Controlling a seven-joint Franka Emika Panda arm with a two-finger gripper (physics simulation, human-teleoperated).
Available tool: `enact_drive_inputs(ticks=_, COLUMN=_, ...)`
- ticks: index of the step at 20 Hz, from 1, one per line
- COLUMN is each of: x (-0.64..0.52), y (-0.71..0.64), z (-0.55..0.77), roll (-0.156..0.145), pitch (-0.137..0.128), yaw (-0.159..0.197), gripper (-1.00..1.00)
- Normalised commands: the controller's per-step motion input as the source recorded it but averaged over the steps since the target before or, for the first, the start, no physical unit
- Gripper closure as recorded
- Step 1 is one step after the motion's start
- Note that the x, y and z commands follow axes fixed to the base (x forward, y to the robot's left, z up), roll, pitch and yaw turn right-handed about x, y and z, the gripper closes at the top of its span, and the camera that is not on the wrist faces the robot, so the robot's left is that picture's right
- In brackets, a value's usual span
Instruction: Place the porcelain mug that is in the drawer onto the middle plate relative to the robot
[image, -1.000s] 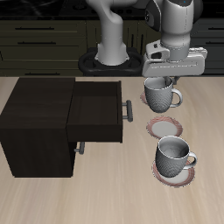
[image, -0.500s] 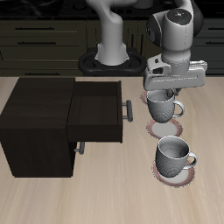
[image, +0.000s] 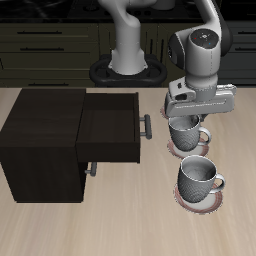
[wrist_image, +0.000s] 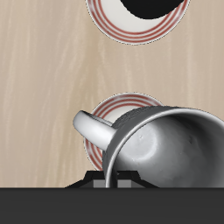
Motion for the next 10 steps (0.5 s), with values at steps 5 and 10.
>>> enact_drive_inputs(ticks=5, x=0.05, y=0.1, z=-0.27, roll=0.034, pitch=0.054, yaw=-0.002, gripper=1.0)
enact_drive_inputs(ticks=10, x=-0.01, y=0.01, z=-0.01, roll=0.013, pitch=0.009, yaw=-0.006, gripper=-1.0)
